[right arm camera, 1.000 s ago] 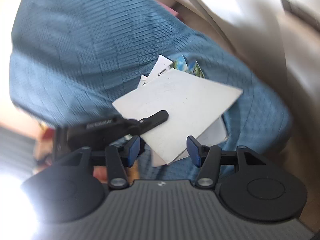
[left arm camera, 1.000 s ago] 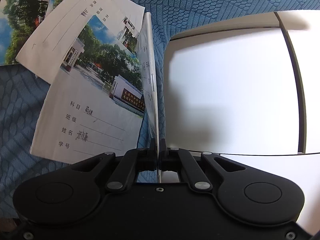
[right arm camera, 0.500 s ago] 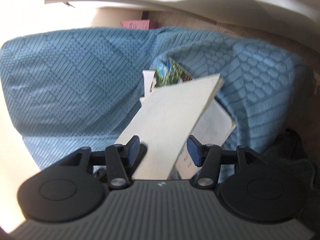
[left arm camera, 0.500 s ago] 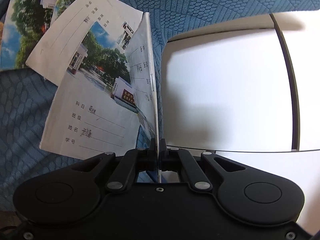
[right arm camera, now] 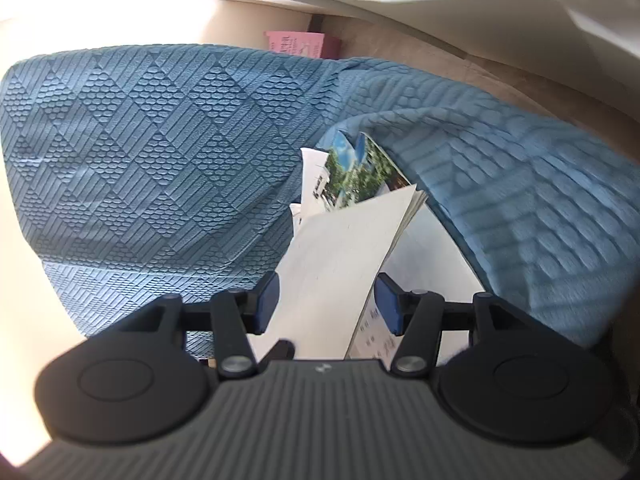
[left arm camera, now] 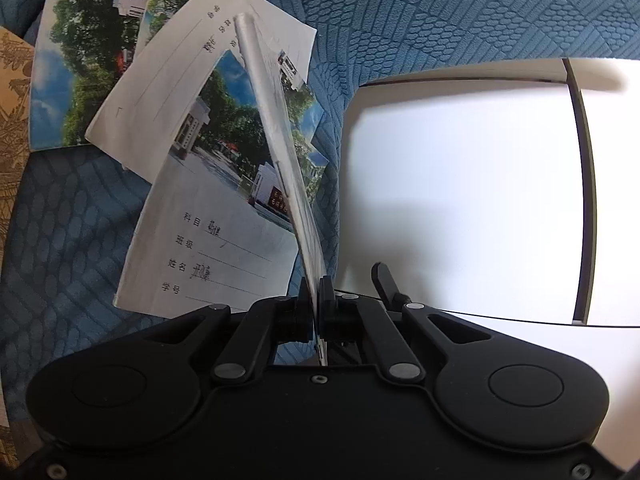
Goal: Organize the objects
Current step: 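Lift the white sheet upright off the pile with both grippers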
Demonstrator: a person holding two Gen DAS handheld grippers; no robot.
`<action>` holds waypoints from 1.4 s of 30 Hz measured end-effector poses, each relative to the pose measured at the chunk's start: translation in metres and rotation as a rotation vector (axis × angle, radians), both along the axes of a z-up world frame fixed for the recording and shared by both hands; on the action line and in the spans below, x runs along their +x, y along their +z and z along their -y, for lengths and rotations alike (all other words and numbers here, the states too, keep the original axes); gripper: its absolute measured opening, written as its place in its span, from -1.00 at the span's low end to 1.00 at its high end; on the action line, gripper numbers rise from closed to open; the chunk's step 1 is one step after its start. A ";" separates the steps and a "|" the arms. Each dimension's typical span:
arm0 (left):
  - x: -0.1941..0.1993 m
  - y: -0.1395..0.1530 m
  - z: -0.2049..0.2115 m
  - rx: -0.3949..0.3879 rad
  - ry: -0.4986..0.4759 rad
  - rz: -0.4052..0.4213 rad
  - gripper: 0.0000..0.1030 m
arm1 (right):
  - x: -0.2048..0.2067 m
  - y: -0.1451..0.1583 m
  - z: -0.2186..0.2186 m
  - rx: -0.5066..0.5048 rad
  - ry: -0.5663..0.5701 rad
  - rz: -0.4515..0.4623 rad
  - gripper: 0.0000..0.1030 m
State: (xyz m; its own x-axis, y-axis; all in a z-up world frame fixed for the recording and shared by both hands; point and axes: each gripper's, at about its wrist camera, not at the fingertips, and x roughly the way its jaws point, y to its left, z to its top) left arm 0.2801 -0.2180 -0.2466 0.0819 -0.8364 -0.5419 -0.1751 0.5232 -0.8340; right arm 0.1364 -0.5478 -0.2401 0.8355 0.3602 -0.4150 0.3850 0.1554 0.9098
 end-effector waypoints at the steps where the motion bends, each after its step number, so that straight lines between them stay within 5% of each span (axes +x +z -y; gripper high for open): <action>1: 0.000 -0.001 -0.002 0.002 0.004 -0.006 -0.99 | 0.003 -0.003 0.001 -0.005 -0.008 -0.007 0.08; 10: 0.004 -0.015 -0.023 0.020 0.031 -0.052 -1.00 | 0.037 -0.014 0.008 0.006 0.051 0.074 0.06; 13: 0.002 -0.019 -0.030 0.020 0.044 -0.063 -1.00 | 0.051 -0.008 0.004 -0.074 0.112 -0.011 0.05; 19: 0.004 -0.016 -0.030 -0.012 0.065 -0.058 -1.00 | 0.035 0.006 -0.010 -0.059 0.125 -0.031 0.06; 33: -0.004 0.011 -0.036 -0.067 0.089 -0.055 -1.00 | 0.015 -0.032 -0.052 0.267 -0.108 -0.007 0.06; 42: -0.023 0.019 -0.070 -0.080 0.097 -0.056 -1.00 | 0.036 -0.042 -0.050 0.261 -0.030 0.027 0.06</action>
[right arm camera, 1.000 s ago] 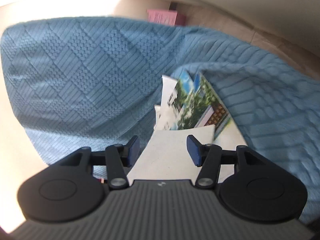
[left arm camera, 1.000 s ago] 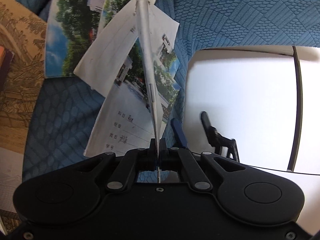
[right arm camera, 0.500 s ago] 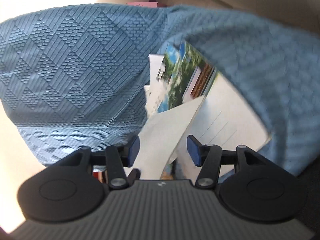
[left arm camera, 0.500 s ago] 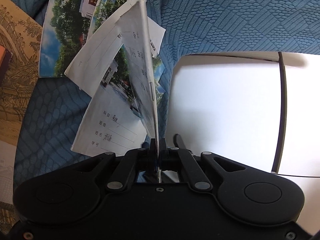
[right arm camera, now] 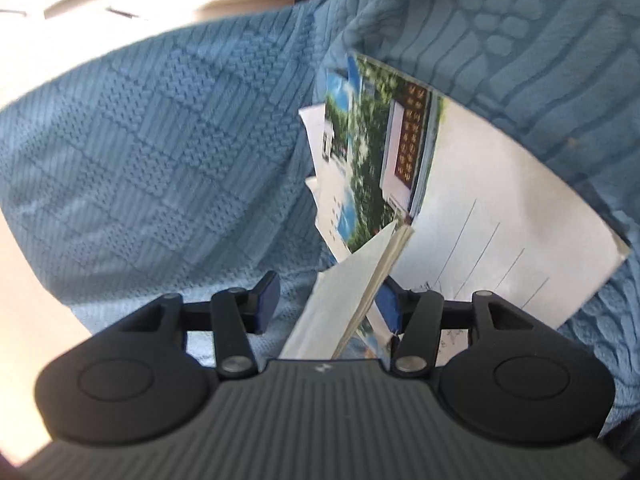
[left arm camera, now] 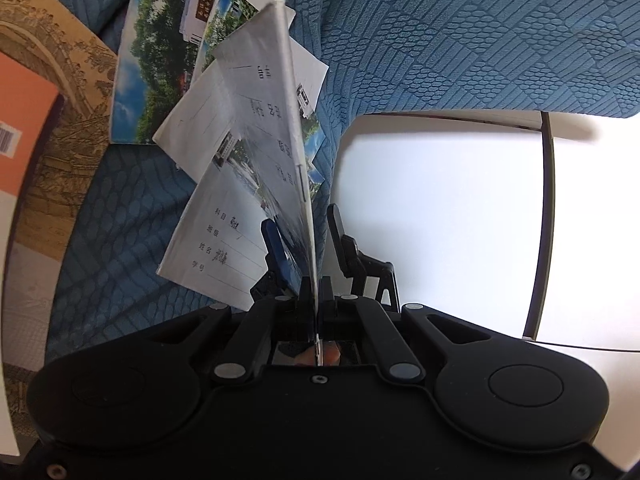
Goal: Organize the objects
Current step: 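Lift the white sheet upright off the pile with both grippers, then carry the held white sheet with both grippers toward the book stack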
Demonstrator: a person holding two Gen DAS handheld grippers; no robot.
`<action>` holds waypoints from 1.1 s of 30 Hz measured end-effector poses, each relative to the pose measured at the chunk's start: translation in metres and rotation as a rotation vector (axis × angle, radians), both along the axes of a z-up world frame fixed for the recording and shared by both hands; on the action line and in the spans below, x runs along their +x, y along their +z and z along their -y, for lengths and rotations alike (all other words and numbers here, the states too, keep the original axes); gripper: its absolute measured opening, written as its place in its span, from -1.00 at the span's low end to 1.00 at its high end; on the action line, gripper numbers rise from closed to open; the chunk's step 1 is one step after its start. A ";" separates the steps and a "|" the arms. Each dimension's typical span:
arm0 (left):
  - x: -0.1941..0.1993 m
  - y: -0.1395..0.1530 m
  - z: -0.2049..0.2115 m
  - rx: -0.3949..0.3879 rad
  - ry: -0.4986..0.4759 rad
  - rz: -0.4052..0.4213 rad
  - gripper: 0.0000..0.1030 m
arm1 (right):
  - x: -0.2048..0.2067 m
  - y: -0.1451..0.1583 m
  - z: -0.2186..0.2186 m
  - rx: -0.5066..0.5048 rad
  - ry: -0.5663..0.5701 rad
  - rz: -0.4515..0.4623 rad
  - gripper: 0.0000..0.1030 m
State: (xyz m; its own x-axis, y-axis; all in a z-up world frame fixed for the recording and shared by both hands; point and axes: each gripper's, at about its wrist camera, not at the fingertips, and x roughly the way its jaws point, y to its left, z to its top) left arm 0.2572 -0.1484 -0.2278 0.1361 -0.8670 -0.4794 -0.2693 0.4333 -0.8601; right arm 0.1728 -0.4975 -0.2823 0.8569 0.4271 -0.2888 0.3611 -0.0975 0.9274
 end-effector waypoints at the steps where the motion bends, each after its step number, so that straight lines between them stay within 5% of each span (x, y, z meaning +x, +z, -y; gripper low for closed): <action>1: -0.002 0.001 -0.004 -0.001 0.003 0.000 -1.00 | 0.002 0.000 -0.001 -0.010 0.019 -0.004 0.01; 5: -0.003 0.002 -0.016 -0.001 0.015 0.002 -1.00 | 0.009 0.006 -0.007 -0.070 0.075 -0.012 -0.60; 8: -0.007 0.006 -0.028 -0.011 0.021 0.009 -1.00 | 0.016 0.018 -0.016 -0.142 0.140 0.010 -0.81; 20: -0.037 0.044 -0.070 0.005 0.006 0.118 -0.97 | -0.012 0.105 -0.043 -0.453 0.239 0.104 -0.91; 33: -0.060 0.072 -0.132 0.016 0.027 0.184 -0.96 | -0.044 0.183 -0.109 -0.680 0.304 0.209 -0.92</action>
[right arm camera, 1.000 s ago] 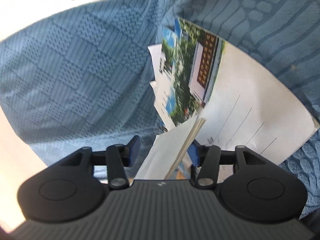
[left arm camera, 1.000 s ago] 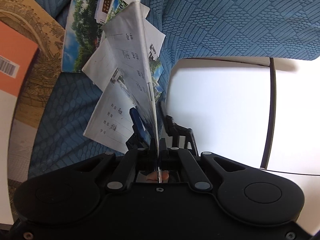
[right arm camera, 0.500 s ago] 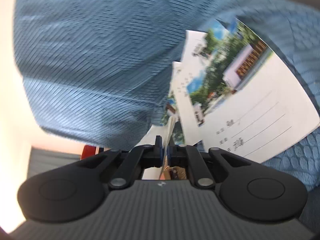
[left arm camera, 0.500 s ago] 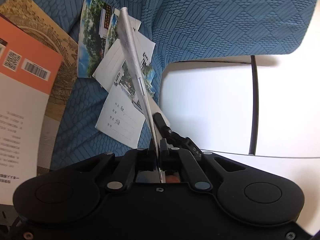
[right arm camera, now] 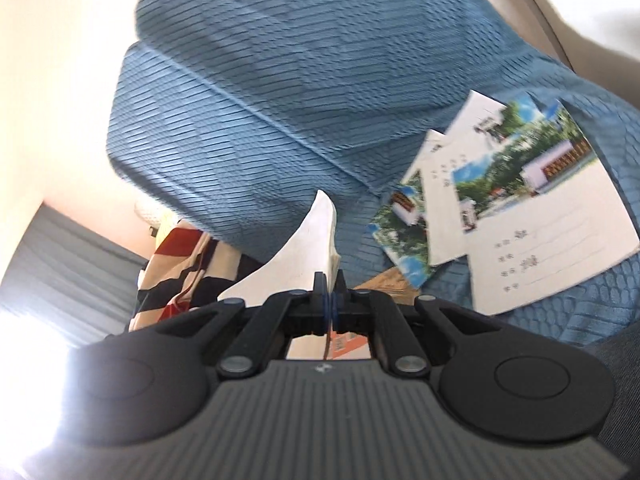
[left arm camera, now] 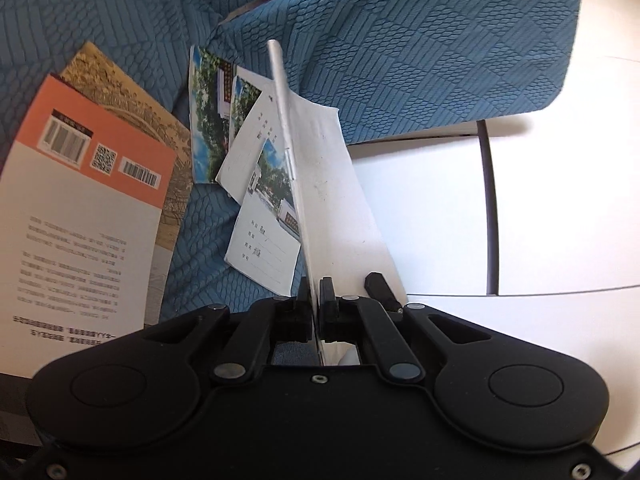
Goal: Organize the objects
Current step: 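Carry the held white sheet with both grippers toward the book stack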
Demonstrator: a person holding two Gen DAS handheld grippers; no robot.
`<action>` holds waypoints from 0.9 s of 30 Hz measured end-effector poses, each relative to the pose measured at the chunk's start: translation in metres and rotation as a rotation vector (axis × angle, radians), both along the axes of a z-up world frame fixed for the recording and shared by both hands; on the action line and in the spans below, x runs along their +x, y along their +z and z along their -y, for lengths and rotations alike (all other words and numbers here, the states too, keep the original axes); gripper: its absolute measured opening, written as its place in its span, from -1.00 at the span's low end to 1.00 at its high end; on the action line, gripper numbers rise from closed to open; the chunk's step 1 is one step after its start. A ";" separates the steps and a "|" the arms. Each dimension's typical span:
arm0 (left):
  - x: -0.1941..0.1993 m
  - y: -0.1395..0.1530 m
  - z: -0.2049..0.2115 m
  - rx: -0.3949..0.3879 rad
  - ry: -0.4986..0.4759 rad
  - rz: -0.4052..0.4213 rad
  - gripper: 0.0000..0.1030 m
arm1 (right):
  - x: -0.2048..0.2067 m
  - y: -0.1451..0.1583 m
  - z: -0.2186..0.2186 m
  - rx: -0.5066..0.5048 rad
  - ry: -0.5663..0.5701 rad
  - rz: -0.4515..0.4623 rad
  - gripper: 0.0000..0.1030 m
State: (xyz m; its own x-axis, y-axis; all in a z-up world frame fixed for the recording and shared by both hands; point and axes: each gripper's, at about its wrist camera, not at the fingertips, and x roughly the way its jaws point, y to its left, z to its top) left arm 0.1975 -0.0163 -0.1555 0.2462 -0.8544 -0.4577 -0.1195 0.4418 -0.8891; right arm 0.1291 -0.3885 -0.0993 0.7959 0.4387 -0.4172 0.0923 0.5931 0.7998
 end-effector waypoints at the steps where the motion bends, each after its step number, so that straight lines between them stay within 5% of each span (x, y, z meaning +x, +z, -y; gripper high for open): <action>1: 0.000 0.004 -0.004 0.000 -0.002 0.004 -0.96 | 0.000 0.005 -0.004 -0.006 0.003 0.009 -0.92; 14: 0.008 0.054 -0.047 0.081 0.022 0.104 -0.95 | 0.001 0.054 -0.059 -0.097 0.049 0.082 -0.92; 27: -0.002 0.018 -0.082 0.191 0.027 0.099 -0.95 | -0.018 0.035 -0.129 -0.319 0.083 0.048 -0.92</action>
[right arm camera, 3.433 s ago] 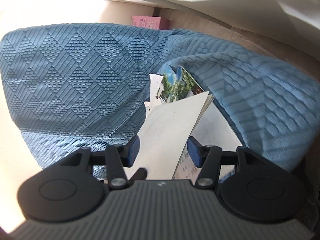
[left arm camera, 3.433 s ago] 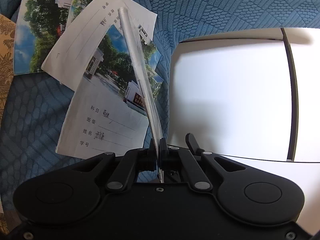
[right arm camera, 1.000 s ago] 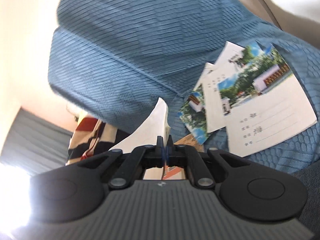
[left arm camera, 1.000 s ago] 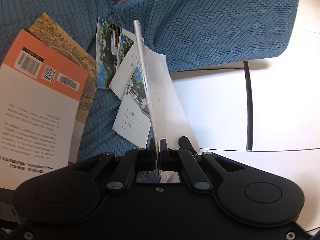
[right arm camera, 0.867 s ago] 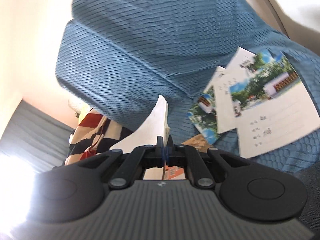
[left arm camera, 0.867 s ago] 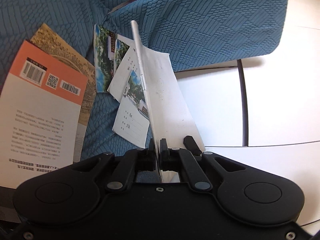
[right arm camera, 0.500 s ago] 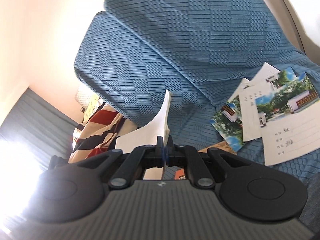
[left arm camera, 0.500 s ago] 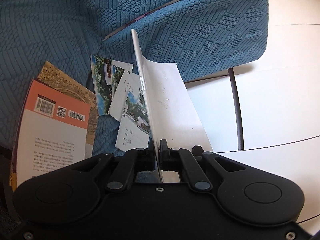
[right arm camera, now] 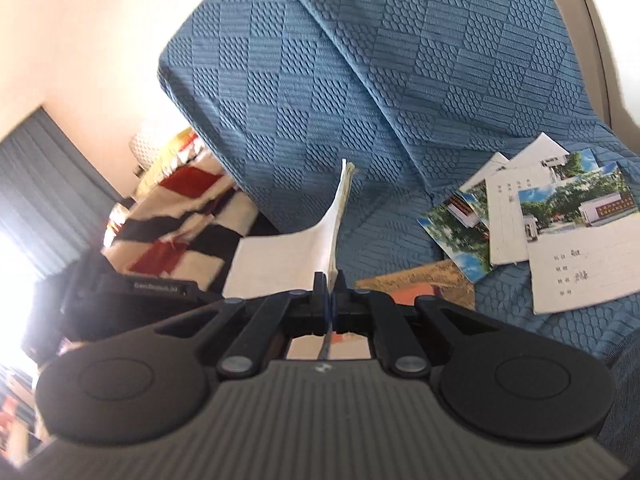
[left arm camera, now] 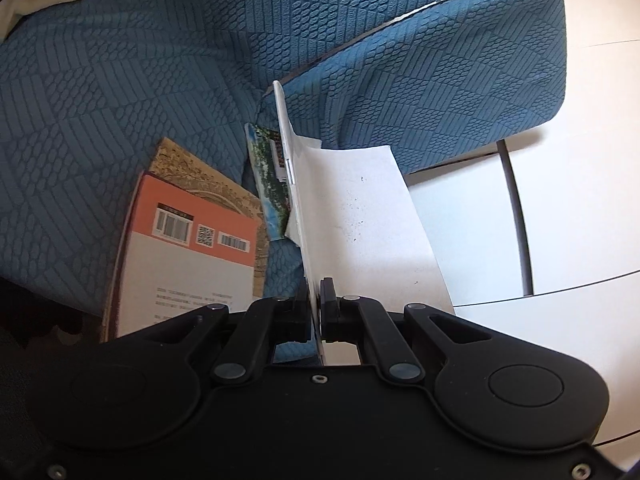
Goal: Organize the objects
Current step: 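Carry the held white sheet with both grippers toward the book stack, then lower the white sheet onto the orange book and open both grippers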
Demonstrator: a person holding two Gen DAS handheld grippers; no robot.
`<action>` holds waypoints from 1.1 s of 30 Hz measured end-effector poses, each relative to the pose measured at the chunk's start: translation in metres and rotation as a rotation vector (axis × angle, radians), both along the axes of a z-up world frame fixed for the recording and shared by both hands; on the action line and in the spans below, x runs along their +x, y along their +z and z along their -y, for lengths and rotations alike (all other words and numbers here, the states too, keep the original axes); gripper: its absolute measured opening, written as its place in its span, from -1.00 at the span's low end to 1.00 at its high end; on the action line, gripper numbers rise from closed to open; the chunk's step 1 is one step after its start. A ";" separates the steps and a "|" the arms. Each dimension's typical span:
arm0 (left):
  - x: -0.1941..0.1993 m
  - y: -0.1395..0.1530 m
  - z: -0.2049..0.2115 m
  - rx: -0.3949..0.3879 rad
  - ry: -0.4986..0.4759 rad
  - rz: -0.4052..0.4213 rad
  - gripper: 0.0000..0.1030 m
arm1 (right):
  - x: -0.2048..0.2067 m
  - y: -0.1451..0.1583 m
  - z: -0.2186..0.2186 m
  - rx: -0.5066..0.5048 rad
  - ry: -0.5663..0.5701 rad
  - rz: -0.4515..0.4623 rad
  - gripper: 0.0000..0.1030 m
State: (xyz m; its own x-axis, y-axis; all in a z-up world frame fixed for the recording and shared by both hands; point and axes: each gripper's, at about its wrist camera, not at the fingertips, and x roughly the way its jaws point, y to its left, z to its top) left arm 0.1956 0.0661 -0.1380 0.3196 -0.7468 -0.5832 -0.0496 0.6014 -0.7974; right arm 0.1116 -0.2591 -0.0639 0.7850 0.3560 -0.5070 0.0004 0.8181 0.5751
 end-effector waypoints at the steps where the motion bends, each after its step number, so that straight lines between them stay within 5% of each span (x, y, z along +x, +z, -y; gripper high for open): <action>1: 0.000 -0.005 0.000 0.018 -0.004 -0.003 -0.95 | -0.001 -0.005 -0.004 -0.012 0.000 -0.008 -0.92; 18: 0.004 -0.073 0.007 0.245 -0.059 -0.028 -0.93 | -0.011 -0.072 -0.058 -0.202 0.007 -0.122 -0.91; 25: 0.003 -0.092 0.006 0.254 -0.034 -0.046 -0.93 | -0.011 -0.082 -0.072 -0.281 0.048 -0.139 -0.88; 33: -0.003 -0.103 0.005 0.258 -0.001 -0.055 -0.91 | -0.010 -0.096 -0.071 -0.254 0.067 -0.189 -0.81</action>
